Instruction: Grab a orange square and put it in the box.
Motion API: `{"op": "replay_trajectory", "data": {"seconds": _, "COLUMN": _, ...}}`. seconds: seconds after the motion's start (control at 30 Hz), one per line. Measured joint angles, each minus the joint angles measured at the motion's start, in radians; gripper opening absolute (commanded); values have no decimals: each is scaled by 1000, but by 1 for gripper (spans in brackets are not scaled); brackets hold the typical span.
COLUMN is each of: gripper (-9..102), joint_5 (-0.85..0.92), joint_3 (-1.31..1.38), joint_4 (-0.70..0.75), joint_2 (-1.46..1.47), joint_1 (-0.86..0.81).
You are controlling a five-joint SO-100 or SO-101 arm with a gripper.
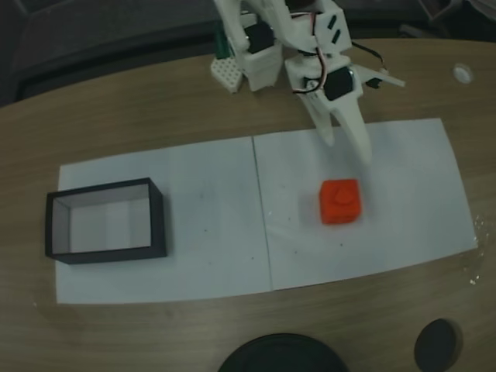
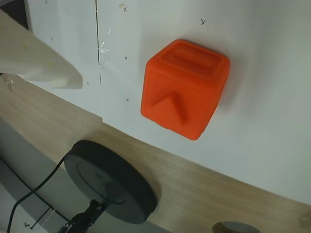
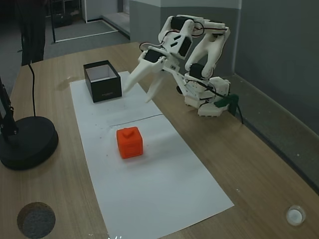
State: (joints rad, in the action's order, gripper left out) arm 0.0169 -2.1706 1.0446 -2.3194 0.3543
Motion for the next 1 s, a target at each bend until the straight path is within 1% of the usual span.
{"op": "replay_trajectory", "data": {"seconds": 0.23, "gripper": 34, "joint_5": -2, "joint_3": 183, "joint_4": 80, "joint_2": 379, "joint_1": 8}}
{"op": "replay_trajectory", "data": {"seconds": 0.43, "gripper": 34, "joint_5": -2, "joint_3": 293, "joint_4": 129, "joint_2": 569, "joint_1": 6}}
{"op": "replay_trajectory", "data": {"seconds": 0.8, "gripper": 34, "joint_5": -2, "joint_3": 350, "joint_4": 130, "joint_2": 706, "joint_1": 6}}
{"op": "replay_trajectory", "data": {"seconds": 1.0, "gripper": 34, "joint_5": -2, "joint_3": 362, "joint_4": 94, "joint_2": 732, "joint_1": 6}}
